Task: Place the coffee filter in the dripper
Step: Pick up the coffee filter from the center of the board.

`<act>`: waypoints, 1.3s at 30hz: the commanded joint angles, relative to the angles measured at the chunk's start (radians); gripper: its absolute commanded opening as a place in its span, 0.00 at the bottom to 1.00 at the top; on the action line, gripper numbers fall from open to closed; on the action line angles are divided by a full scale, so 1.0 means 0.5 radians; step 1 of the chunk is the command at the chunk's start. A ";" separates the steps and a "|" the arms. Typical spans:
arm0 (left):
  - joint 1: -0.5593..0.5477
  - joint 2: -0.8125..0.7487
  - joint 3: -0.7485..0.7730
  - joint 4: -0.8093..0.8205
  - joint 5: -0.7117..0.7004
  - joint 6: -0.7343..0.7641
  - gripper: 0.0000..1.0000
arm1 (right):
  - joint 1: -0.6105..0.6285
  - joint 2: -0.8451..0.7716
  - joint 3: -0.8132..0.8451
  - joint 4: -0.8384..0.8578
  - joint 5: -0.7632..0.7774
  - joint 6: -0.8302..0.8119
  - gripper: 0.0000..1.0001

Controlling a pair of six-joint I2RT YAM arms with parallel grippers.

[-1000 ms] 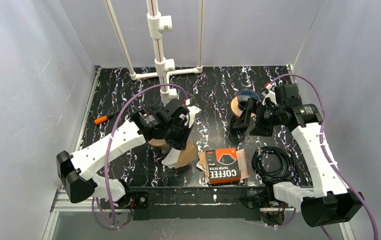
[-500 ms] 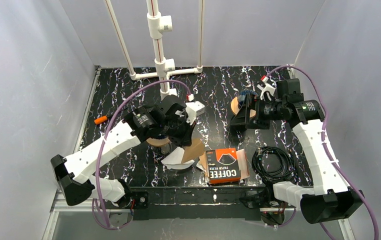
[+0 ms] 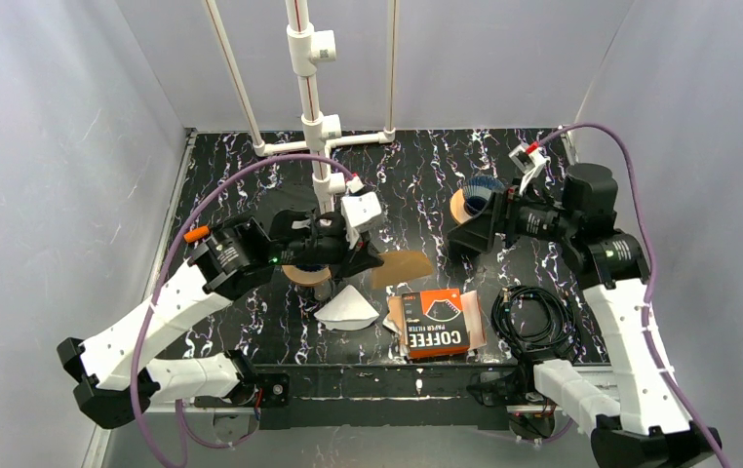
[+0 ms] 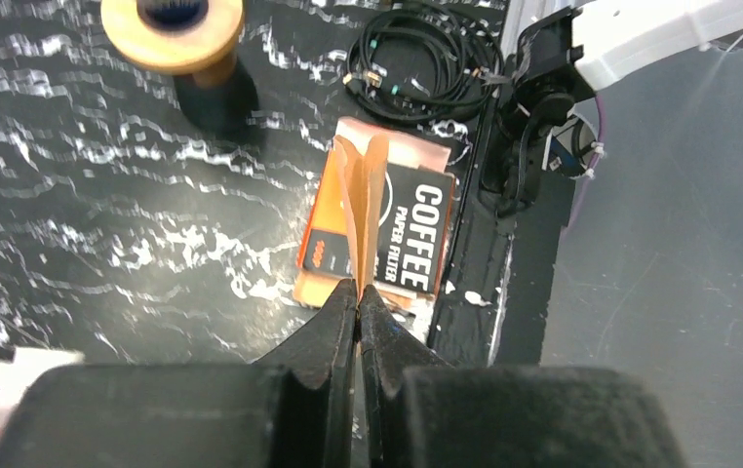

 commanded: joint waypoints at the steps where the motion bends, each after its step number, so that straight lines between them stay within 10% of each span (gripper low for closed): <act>1: 0.006 -0.117 -0.072 0.192 0.195 0.286 0.00 | -0.008 -0.180 -0.117 0.638 -0.173 -0.098 0.98; 15: 0.006 -0.172 -0.131 0.284 0.283 0.455 0.00 | 0.030 -0.157 -0.203 0.960 -0.493 -0.077 0.92; 39: 0.329 -0.269 -0.310 0.237 0.517 0.454 0.00 | 0.673 0.161 -0.136 0.663 -0.116 -0.442 0.76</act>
